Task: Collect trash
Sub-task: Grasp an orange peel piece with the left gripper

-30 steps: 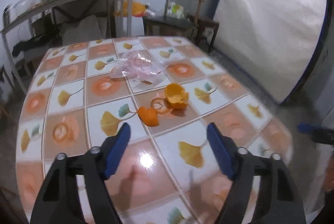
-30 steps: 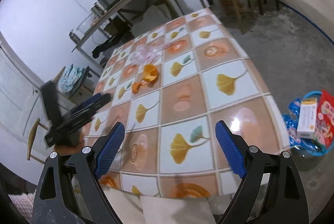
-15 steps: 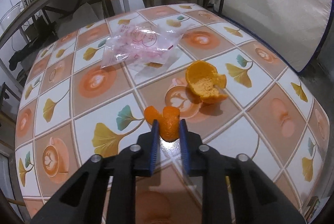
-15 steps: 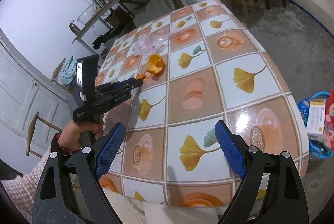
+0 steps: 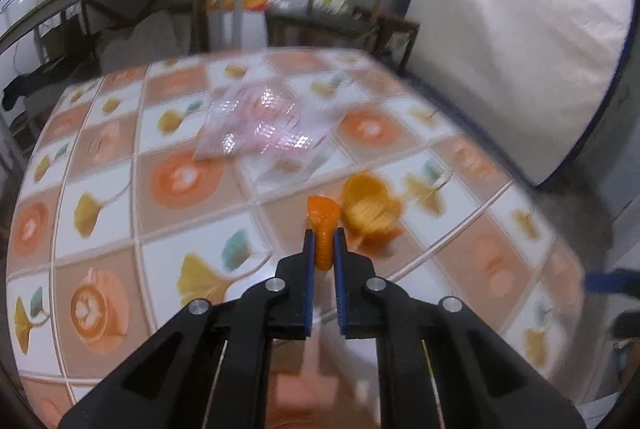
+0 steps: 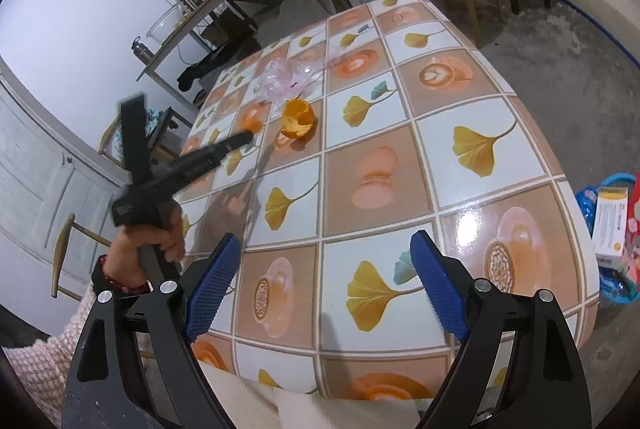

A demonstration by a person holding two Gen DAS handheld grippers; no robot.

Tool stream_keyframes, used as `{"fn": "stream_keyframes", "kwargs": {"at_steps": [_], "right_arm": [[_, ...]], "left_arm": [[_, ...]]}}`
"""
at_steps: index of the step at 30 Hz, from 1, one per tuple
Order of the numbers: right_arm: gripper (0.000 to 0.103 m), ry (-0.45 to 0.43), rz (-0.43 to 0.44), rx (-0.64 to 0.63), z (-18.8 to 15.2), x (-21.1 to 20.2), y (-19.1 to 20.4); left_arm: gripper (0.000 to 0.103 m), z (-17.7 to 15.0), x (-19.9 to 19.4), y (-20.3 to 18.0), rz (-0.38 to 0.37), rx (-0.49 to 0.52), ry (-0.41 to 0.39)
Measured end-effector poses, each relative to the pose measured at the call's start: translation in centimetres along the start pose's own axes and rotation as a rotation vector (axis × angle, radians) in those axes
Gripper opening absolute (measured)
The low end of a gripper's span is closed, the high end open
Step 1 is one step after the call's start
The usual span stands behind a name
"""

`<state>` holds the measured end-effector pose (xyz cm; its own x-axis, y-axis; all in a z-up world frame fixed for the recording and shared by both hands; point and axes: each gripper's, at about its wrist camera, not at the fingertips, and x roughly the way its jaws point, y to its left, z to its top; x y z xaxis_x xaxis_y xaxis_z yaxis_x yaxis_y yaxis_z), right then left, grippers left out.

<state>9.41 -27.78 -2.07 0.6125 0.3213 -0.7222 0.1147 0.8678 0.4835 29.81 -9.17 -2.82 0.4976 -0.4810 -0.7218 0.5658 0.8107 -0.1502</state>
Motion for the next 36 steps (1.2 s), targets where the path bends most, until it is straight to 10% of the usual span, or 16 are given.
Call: {"fn": "stream_keyframes", "kwargs": {"at_steps": [8,16,25,36], "right_arm": [[0.083,0.005,-0.006,-0.005,-0.2,0.2,0.2],[0.083,0.009,-0.013,0.015,-0.3,0.0,-0.9],[0.083,0.014,-0.005,0.018,-0.4,0.3,-1.0],[0.083,0.011,-0.025,0.03,-0.6,-0.1,-1.4]], "left_arm": [[0.012,2.6,2.0,-3.5,-0.069,0.054,0.0],[0.049,1.5,2.5,-2.7,-0.066,0.048,-0.002],[0.047,2.4,4.1,2.3,-0.205,-0.281,0.052],[0.043,2.3,7.2,-0.6,-0.183,-0.193,0.154]]}}
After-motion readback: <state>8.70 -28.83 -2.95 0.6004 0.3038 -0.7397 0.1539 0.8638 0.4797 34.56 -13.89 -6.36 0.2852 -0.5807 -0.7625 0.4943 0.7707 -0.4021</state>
